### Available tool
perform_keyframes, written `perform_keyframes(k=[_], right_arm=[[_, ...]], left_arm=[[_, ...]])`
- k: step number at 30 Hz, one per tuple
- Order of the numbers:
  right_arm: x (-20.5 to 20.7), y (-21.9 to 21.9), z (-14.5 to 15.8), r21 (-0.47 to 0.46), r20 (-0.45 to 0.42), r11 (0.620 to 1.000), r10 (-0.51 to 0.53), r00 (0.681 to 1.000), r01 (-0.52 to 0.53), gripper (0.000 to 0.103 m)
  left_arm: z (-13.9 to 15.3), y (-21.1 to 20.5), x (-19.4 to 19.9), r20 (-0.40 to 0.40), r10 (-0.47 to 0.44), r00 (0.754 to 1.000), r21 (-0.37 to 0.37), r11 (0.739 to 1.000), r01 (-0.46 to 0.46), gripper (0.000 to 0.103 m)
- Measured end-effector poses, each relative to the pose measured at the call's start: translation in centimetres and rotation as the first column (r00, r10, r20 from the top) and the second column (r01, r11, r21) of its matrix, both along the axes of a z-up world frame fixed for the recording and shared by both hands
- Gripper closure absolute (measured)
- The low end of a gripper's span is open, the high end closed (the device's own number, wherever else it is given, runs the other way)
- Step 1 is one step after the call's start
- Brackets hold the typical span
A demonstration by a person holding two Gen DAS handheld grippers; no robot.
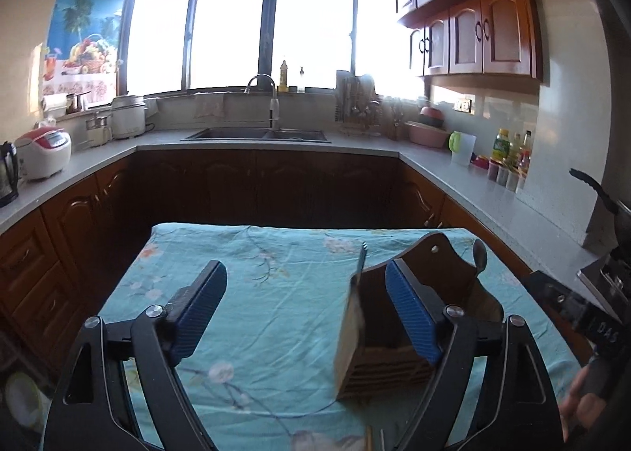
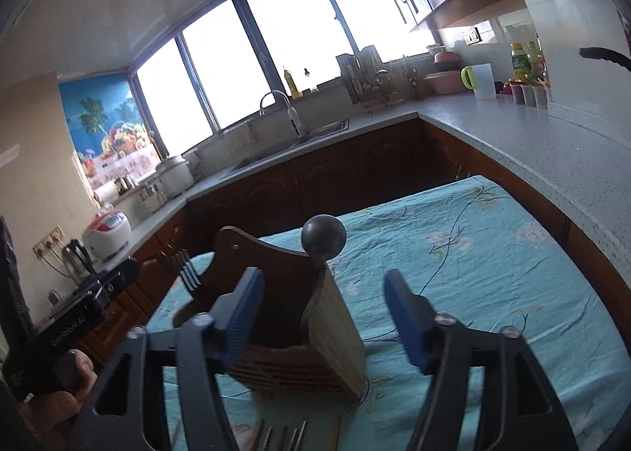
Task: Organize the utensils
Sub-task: 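Move both open tools back over the remaining chopsticks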
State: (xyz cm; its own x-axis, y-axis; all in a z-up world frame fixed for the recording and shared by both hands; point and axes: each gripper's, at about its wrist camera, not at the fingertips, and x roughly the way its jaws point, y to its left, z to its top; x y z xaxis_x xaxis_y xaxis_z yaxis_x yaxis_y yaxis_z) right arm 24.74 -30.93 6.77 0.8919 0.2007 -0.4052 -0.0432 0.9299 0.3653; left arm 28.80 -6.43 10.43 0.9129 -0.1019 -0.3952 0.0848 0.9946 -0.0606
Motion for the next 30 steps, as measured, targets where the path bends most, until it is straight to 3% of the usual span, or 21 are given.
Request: perform_keyframes(k=[4,17,30], right_arm=[[-2.7,-0.1,0.6,0.018,0.029,1.000,0.004,1.000,-0.005,0.021],[-10.6,1.3,-1.1,0.008,0.004,1.000,0.021,1.000,-0.021,0.020],[-13.7,2.8,-4.5,-0.023,-0.079,0.999,0.039,0.996,-0.041,0.020]], left_arm=[[-0.6,2.2,-2.8,-0.009,0.014,1.000,-0.017,1.000,-0.014,0.011],[-4.8,7.8,-11.5,-0.130,0.065,0.989,-0.092,0.993,-0.077,0.010],[-8.7,8.5,-13.6,-0.235,0.069,0.970,-0.073,0.993,-0.088,0.010]])
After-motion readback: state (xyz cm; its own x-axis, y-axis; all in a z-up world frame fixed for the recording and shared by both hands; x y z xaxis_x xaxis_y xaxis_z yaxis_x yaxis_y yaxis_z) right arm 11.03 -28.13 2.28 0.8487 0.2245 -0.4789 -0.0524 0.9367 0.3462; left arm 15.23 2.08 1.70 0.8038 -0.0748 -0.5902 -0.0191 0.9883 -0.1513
